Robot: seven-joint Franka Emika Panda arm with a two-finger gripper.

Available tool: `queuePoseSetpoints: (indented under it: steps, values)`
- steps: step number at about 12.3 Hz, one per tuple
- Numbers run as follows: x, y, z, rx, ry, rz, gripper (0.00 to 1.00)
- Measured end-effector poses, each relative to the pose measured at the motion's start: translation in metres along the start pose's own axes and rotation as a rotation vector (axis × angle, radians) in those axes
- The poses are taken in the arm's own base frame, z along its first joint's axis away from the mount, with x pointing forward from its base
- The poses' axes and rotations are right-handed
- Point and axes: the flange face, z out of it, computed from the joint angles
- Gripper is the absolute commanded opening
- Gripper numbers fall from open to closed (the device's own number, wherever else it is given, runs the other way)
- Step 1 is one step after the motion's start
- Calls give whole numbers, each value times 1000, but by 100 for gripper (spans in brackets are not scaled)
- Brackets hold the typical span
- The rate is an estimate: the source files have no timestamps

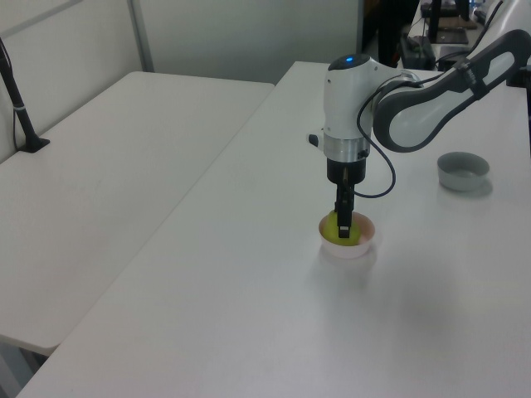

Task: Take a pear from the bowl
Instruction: 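Close the gripper around the green pear, then lift the pear up out of the pink bowl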

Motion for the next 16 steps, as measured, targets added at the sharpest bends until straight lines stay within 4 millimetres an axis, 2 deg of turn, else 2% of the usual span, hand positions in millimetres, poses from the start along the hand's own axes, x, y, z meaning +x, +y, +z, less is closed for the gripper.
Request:
queuePoseSetpoints:
  steps: [1,6,8,13,15,16]
  values:
    - [0,0,-1,0,2,0,0]
    - [1,0,-1,0,3,0,0]
    - [1,0,-7,0,14,-1,0]
    - [-3,1,-45,-7,50,1,0]
    - [-8,1,-66,-13,52,2,0]
    - [-14,4,-89,-19,59,8,0]
